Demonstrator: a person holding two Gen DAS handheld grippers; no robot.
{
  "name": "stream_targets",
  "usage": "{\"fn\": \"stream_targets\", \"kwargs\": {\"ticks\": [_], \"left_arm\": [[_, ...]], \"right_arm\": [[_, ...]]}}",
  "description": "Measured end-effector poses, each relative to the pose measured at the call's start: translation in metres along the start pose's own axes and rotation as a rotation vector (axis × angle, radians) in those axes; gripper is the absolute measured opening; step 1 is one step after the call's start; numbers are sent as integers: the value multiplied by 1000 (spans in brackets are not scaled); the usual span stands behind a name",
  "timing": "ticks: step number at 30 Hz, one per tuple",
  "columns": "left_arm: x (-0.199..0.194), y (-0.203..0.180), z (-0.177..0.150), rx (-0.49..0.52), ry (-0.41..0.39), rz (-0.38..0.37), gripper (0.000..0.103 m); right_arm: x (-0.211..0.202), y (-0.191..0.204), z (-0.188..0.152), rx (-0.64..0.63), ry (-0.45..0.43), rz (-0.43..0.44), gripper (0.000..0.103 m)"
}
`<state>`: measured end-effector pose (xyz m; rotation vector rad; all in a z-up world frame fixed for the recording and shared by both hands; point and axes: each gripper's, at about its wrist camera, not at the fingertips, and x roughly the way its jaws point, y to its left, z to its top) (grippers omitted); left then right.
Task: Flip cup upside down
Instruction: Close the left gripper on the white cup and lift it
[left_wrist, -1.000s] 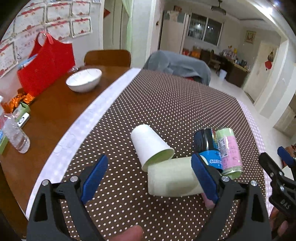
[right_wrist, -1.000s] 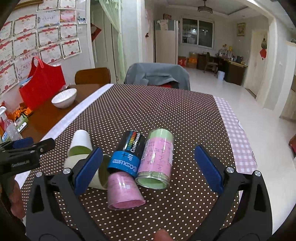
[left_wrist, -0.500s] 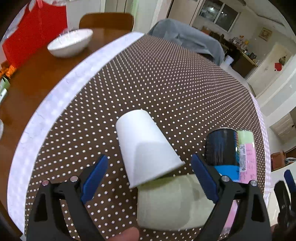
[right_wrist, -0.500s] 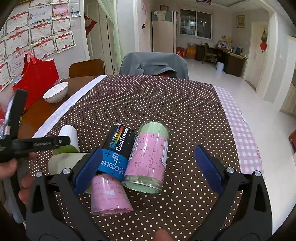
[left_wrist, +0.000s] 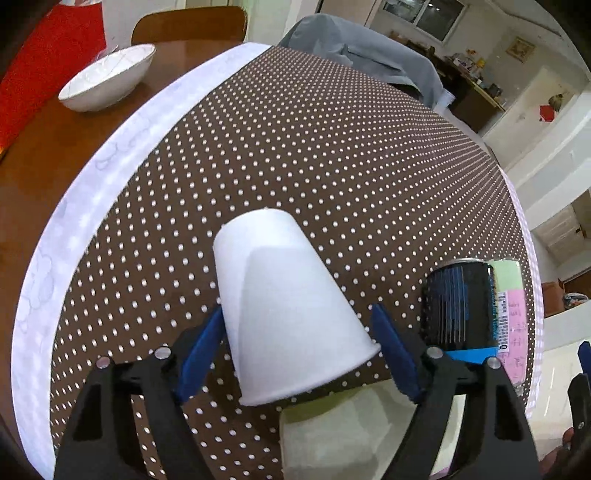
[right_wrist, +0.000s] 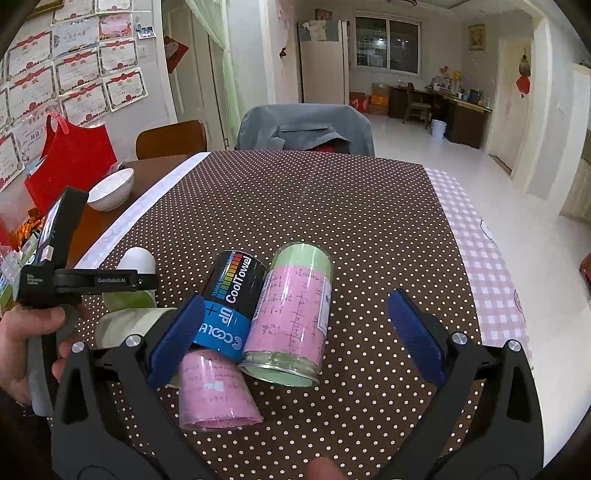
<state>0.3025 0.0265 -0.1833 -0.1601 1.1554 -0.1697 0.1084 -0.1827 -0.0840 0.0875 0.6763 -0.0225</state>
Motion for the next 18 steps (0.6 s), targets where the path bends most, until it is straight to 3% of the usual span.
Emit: {"fn": "stream_targets", "kwargs": {"ticks": [8, 14, 18], "left_arm": [[-30, -10, 0, 54, -77, 1, 77], [-30, -3, -1, 50, -66, 19, 78], [-25, 4, -8, 40, -17, 77, 78]], "right_arm": [[-12, 0, -1, 12, -16, -4, 97], [-21, 4, -5, 5, -23, -3, 97], [-23, 4, -8, 7, -21, -7, 97]]}}
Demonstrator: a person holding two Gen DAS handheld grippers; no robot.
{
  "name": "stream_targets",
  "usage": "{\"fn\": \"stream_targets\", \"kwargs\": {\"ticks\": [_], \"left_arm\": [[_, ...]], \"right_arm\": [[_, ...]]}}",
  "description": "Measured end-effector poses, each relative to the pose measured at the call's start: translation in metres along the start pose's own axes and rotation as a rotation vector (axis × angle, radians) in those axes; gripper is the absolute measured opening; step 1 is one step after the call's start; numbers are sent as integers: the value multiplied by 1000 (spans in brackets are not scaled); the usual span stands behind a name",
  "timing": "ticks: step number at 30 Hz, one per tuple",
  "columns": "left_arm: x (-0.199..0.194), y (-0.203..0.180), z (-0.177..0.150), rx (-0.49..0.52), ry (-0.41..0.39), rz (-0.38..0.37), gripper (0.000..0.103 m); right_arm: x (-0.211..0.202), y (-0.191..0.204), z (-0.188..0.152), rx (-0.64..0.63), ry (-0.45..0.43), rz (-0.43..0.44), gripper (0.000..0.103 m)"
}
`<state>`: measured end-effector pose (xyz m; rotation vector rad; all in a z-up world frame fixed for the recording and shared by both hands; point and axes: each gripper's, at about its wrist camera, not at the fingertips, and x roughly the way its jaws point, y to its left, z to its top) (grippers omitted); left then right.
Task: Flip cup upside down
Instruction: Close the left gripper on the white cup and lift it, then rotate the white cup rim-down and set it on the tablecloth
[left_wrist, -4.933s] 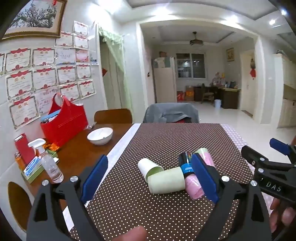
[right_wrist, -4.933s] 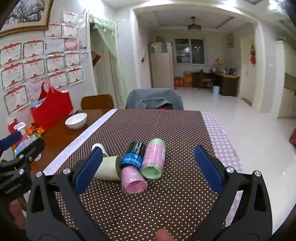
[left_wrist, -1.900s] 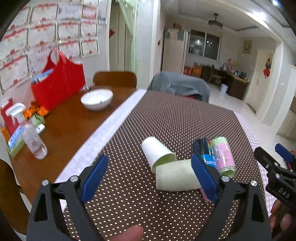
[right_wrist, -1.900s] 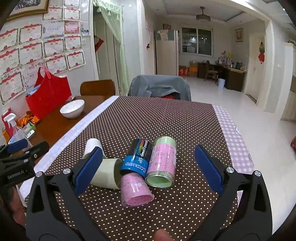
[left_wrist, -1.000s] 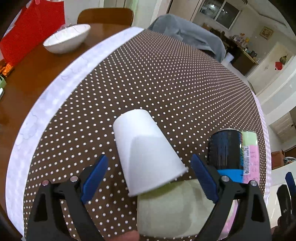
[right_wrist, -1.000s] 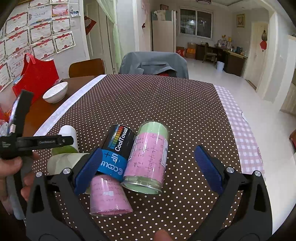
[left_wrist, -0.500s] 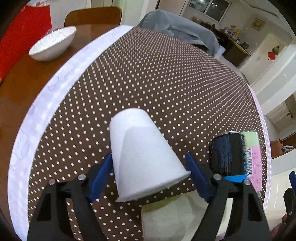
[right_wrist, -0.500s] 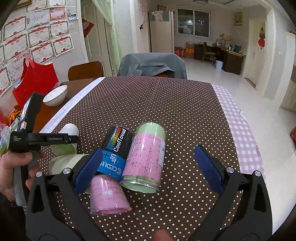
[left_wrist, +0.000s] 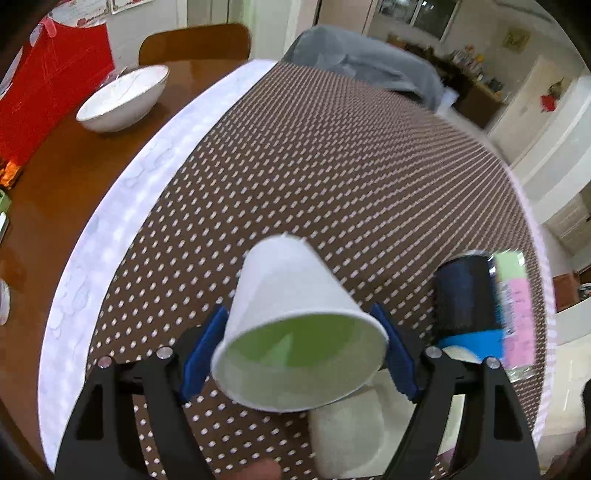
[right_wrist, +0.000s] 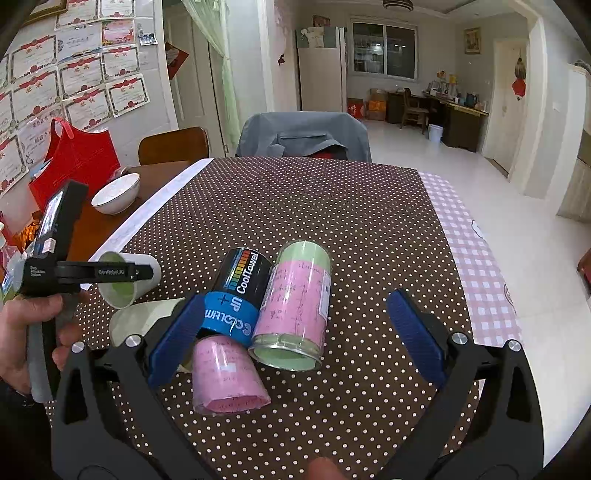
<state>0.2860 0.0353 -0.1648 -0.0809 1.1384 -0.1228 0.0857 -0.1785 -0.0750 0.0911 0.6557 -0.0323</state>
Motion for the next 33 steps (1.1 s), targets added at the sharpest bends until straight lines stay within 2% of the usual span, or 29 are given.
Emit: {"fn": "stream_targets", "kwargs": {"ticks": [9, 15, 17, 18, 25, 33], "left_arm": [[22, 14, 5, 4, 66, 48, 78], [29, 21, 4, -1, 96, 36, 77], [30, 22, 2, 7, 99, 29, 64], [31, 22, 3, 7, 96, 24, 64], [10, 20, -2, 20, 28, 15, 64], [-46, 11, -15, 40, -87, 2, 64]], "right_arm": [[2, 5, -1, -6, 4, 10, 97], [6, 6, -3, 1, 15, 12, 97], [7, 5, -3, 2, 15, 14, 97], [6, 6, -3, 2, 14, 15, 97], [-2, 8, -5, 6, 4, 18, 97], [-20, 9, -5, 12, -25, 15, 97]]}}
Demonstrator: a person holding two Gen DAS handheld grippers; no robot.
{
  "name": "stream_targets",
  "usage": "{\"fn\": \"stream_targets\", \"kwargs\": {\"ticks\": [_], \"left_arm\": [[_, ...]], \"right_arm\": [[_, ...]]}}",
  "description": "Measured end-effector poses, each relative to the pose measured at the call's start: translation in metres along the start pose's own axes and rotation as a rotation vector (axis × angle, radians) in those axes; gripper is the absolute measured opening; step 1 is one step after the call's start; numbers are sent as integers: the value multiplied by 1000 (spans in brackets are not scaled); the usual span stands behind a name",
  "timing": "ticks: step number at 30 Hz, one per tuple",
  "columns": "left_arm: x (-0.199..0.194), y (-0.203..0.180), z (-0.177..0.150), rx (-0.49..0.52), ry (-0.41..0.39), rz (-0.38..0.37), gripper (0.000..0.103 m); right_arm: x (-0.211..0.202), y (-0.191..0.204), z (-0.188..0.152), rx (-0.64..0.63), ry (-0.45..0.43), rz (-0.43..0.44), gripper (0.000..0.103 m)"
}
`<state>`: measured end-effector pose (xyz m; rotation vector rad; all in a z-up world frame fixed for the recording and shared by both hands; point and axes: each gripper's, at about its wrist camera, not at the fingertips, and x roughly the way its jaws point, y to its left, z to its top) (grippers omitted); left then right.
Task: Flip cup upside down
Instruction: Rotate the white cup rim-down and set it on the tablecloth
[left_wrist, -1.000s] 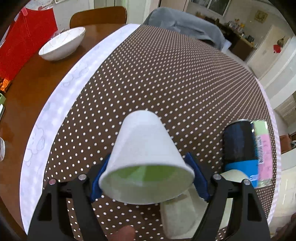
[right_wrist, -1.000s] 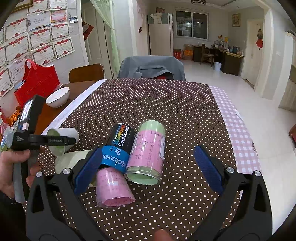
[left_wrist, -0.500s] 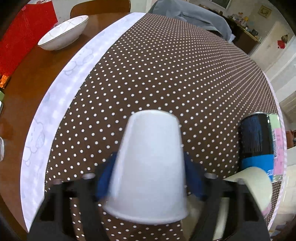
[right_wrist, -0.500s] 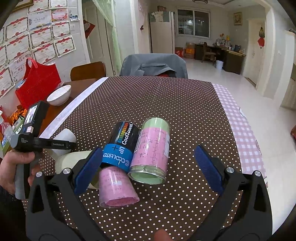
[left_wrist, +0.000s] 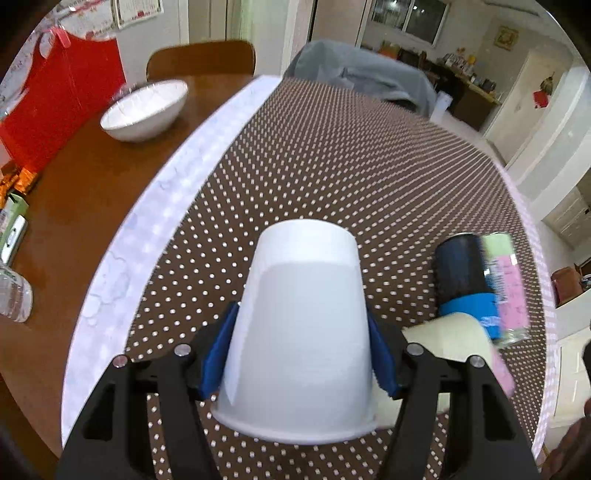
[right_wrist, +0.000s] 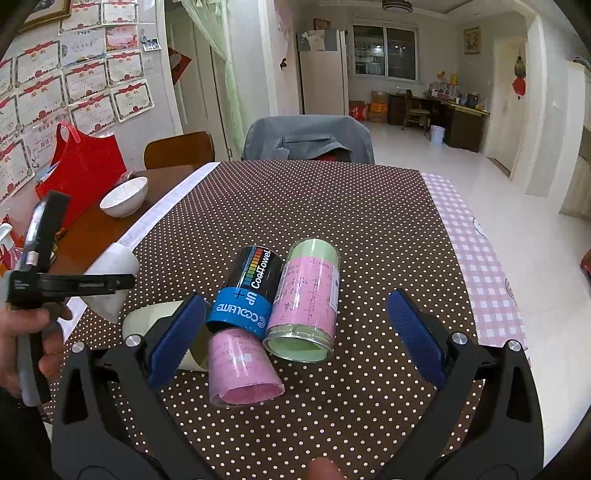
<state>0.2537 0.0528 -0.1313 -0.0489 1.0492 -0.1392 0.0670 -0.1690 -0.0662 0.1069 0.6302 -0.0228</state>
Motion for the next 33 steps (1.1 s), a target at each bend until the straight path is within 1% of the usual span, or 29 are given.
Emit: {"fn": "stream_targets", "kwargs": {"ticks": [6, 9, 13, 16, 23, 28, 33], "left_arm": [[-57, -16, -21, 33, -85, -60, 64], [-76, -29, -37, 53, -111, -95, 64], [-94, -46, -65, 67, -134, -135, 64], [-99, -59, -83, 86, -140, -147, 64], [-97, -78, -114, 104, -128, -175, 64], [-86, -91, -133, 114, -99, -189, 64], [-68, -101, -145, 127, -61, -196, 64]], "right_arm": [[-18, -4, -3, 14, -26, -9, 97], [-27, -6, -6, 24, -32, -14, 97], [-40, -8, -11, 28, -44, -19, 97], [-49, -8, -16, 30, -49, -21, 97], [-67, -15, -27, 47, -61, -28, 97], [-76, -23, -34, 68, -63, -38, 97], [-79, -28, -40, 81, -59, -41, 97]]}}
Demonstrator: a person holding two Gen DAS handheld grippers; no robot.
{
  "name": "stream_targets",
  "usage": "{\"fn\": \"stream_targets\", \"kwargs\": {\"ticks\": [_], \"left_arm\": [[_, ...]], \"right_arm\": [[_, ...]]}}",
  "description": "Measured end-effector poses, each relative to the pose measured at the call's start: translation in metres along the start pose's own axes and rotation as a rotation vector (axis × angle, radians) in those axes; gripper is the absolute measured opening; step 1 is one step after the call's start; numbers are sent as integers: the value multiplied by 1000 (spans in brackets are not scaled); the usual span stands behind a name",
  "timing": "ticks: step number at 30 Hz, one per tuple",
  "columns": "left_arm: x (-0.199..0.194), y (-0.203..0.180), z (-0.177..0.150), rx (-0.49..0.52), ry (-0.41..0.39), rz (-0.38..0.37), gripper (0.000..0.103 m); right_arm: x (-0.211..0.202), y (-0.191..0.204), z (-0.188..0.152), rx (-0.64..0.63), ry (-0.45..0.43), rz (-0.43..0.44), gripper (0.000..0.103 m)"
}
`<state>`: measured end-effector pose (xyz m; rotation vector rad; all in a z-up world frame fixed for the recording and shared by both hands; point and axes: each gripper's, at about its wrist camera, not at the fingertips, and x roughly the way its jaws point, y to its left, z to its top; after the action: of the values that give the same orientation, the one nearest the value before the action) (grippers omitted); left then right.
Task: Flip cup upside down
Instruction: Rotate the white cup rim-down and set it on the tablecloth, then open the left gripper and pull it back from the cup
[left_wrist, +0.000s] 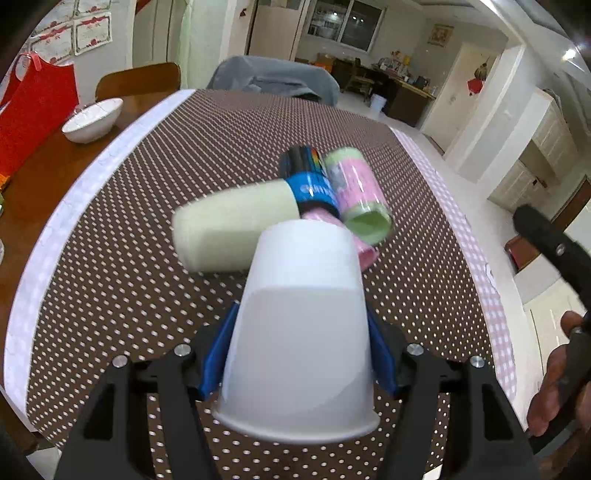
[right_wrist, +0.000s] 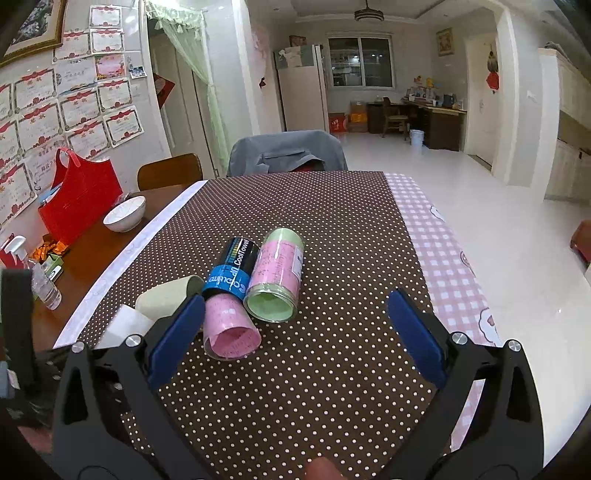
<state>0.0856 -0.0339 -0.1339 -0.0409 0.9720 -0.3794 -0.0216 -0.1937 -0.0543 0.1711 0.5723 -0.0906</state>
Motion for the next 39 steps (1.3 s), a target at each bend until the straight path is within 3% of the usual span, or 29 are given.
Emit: {"fn": "stream_targets", "kwargs": {"ticks": [9, 16, 27, 29, 39], "left_arm": [[33, -11, -17, -17, 61, 13, 64], [49, -19, -26, -59, 93, 84, 68], [14, -5, -38, -121, 10, 139, 69], [4, -1, -40, -102, -2, 154, 79], [-35, 21, -28, 74, -100, 123, 80]], "right_arm": [[5, -14, -8, 25, 22, 23, 97], [27, -24, -11, 24, 80, 93, 97], [48, 2, -2, -61, 152, 182, 97], [45, 9, -5, -55, 152, 181, 97], [17, 40, -20, 17, 116, 44, 97]]}}
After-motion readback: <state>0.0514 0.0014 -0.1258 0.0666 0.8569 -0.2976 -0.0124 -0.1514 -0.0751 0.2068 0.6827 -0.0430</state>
